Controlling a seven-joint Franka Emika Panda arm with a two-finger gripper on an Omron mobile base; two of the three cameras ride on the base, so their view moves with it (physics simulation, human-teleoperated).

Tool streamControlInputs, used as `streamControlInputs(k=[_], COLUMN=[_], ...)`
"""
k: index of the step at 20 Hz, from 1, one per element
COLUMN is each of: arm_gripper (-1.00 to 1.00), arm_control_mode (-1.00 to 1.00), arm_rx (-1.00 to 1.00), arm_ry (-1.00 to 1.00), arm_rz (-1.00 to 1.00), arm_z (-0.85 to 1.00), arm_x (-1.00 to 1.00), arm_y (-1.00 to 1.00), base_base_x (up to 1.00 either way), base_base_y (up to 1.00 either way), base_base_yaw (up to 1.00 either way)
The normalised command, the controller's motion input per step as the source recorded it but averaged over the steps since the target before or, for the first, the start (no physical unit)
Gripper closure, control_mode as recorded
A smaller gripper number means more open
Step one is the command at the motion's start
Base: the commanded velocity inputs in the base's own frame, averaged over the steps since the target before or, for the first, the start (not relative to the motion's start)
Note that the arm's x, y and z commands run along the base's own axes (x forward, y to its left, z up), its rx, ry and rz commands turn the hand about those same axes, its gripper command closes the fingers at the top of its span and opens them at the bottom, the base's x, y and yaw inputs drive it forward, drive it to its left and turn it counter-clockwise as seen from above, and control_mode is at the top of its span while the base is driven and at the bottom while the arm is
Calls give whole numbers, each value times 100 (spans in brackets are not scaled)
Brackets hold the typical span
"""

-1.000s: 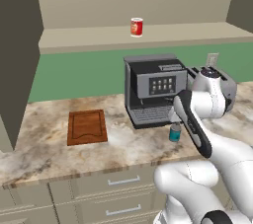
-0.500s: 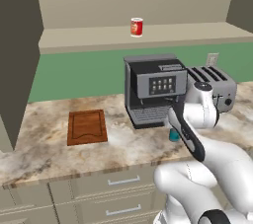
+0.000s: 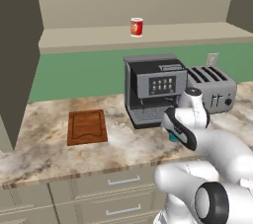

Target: Restock the canned food cabinet by taking the new fresh canned food from the counter and placing it in the cabinet. Then, take the old canned food from the cabinet and place it on the counter.

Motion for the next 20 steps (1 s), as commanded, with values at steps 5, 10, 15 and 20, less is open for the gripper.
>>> streamControlInputs(k=[5,10,15,20], arm_gripper=[-100,-100,-100,-100], arm_control_mode=[-100,-100,-100,-100], arm_rx=[0,0,0,0], arm_ry=[8,0,0,0], arm_rz=[-5,-1,0,0], arm_z=[-11,-27,-15,-15], arm_x=[9,38,32,25], arm_y=[-7,0,0,0], base_base_x=[0,0,0,0], base_base_y=[0,0,0,0], base_base_yaw=[0,0,0,0])
